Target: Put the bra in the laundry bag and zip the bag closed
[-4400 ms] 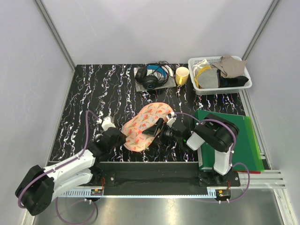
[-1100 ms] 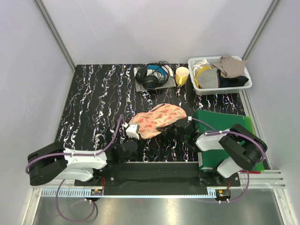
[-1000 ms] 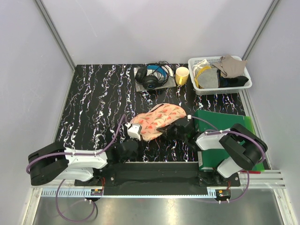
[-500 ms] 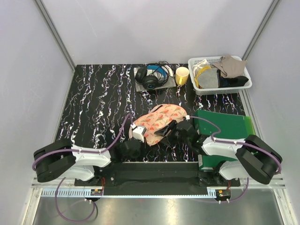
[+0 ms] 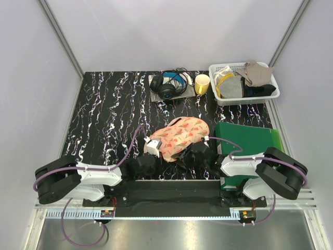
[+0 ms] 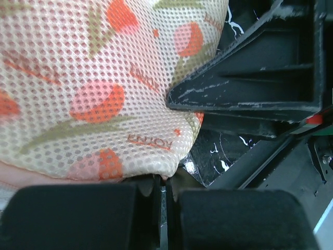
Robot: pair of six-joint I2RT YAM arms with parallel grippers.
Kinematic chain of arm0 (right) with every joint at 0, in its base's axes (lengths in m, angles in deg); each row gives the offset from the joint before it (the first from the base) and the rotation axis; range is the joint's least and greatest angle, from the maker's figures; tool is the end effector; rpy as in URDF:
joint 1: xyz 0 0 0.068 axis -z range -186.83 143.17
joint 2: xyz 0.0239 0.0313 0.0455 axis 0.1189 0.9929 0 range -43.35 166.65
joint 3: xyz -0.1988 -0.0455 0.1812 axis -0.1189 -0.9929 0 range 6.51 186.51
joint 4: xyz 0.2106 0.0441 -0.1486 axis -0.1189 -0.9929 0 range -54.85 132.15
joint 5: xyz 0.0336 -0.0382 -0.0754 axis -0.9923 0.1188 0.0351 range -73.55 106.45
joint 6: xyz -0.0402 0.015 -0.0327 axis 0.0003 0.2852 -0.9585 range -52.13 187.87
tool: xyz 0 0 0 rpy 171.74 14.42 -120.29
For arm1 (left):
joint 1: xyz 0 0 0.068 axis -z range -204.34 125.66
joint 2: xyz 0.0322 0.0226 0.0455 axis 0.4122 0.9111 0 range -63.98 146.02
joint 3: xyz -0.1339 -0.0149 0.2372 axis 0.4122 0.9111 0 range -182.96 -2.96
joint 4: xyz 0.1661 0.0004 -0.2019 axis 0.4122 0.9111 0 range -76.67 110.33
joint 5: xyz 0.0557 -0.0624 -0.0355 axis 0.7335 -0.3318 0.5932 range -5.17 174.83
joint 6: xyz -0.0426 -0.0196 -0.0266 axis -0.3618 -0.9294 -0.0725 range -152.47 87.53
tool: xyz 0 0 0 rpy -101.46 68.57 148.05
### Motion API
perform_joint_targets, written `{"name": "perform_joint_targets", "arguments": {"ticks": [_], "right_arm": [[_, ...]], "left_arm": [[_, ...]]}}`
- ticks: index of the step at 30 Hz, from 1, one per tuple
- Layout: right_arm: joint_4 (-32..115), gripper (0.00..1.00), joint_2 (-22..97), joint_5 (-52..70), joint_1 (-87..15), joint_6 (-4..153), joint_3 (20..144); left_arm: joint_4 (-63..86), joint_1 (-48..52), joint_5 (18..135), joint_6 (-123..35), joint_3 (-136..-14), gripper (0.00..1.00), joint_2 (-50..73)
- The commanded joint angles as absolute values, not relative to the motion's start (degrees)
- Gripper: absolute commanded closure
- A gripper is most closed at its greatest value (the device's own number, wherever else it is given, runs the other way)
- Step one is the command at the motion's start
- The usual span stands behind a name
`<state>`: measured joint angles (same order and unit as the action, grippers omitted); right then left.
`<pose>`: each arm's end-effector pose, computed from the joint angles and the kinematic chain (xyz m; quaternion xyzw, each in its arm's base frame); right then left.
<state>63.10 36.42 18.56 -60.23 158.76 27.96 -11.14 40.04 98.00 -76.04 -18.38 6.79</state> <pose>0.1441 0.1919 0.1298 0.2957 0.8461 0.4169 0.1516 0.1002 -0.1902 0.1396 0.1004 0.8602 -0.3376 0.3688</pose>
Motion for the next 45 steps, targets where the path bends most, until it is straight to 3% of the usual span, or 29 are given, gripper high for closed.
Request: {"name": "perform_joint_targets", "arguments": {"ticks": [1, 5, 6, 9, 19, 28, 30, 32, 36, 41, 45], "right_arm": [[66.06, 0.67, 36.37, 23.12, -61.14, 161.03, 27.07], [63.52, 0.83, 34.61, 25.59, -60.97, 160.33, 27.07], [62.73, 0.93, 34.26, 25.94, -60.71, 159.81, 26.72], [60.09, 0.99, 33.29, 25.42, -59.65, 156.12, 26.81], [56.84, 1.0, 35.66, 11.98, -48.58, 135.65, 27.77], [51.82, 1.0, 39.26, 4.86, -44.62, 130.01, 33.49], [55.23, 0.86, 39.36, 2.32, -45.06, 132.54, 32.27], [58.58, 0.65, 38.83, 2.13, -45.76, 135.1, 30.25], [59.12, 0.45, 36.73, 3.7, -50.4, 139.75, 29.97], [61.92, 0.44, 36.63, 8.27, -55.08, 145.99, 29.71], [65.87, 0.51, 39.78, 9.42, -55.52, 149.69, 28.92]], "left_arm": [[-13.22, 39.91, 97.13, -77.2, -20.28, 1.0, 6.42], [-10.68, 39.91, 96.96, -79.48, -20.1, 1.0, 7.3], [-9.54, 39.91, 97.13, -80.53, -20.36, 1.0, 7.39], [0.47, 39.38, 99.5, -82.73, -22.38, 1.0, 7.65], [5.86, 37.27, 96.61, -77.91, -21.42, 1.0, 4.75], [1.03, 37.27, 91.25, -75.09, -20.02, 1.0, 4.94], [-2.38, 37.27, 90.72, -74.48, -19.58, 1.0, 4.06], [-3.81, 37.27, 90.28, -74.3, -20.54, 1.0, 3.79], [-7.75, 37.27, 89.14, -75.0, -22.73, 1.0, 6.5], [-11.19, 37.27, 86.41, -76.06, -24.32, 1.0, 11.17], [-12.07, 37.27, 85.97, -76.41, -23.18, 1.0, 10.39]]}}
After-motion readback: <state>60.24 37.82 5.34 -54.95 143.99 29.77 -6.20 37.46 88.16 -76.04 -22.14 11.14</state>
